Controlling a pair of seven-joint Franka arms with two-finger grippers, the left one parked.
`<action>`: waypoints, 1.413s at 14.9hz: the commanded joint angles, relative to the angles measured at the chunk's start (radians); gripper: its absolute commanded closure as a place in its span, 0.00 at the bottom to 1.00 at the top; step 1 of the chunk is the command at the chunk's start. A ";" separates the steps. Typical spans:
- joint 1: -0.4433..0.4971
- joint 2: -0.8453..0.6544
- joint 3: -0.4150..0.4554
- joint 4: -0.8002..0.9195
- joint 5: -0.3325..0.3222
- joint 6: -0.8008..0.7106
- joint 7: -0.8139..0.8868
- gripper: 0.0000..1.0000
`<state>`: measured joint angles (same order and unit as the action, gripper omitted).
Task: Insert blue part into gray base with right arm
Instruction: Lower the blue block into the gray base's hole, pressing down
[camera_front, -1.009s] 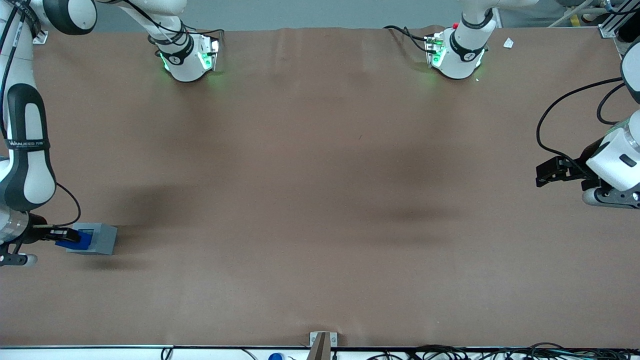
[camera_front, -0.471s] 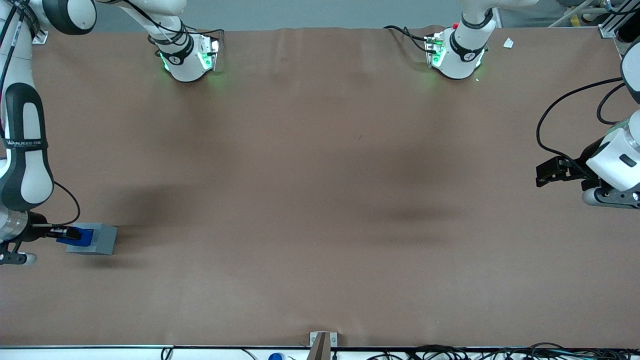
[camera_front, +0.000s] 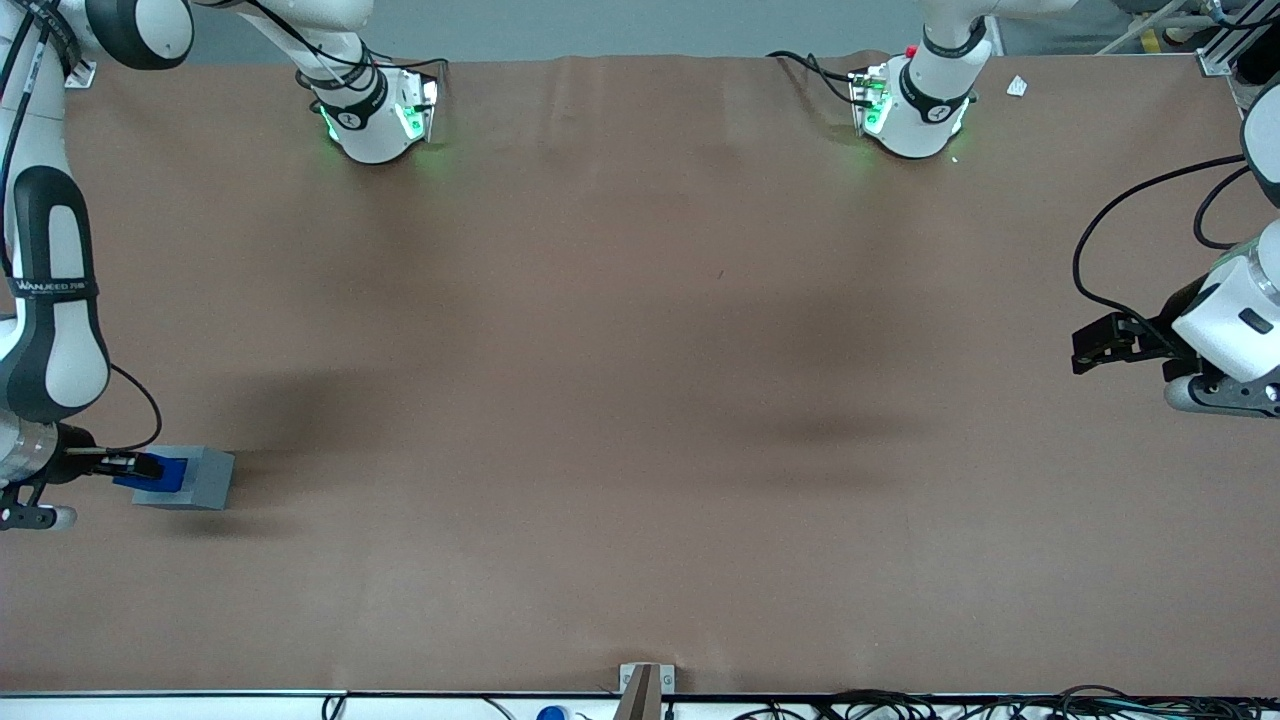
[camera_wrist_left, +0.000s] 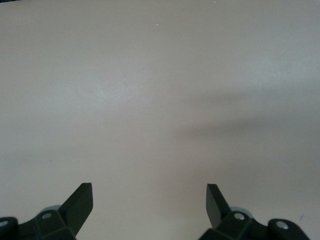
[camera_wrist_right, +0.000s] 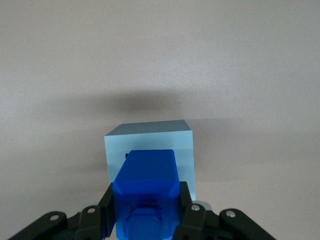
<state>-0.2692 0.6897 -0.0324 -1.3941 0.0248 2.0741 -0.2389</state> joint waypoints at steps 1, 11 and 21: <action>-0.004 0.025 0.008 0.012 -0.022 -0.014 0.004 1.00; -0.007 0.017 0.009 0.081 -0.026 -0.061 -0.002 1.00; -0.004 0.034 0.011 0.113 -0.026 -0.121 -0.013 1.00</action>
<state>-0.2682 0.6953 -0.0299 -1.3192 0.0120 1.9545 -0.2463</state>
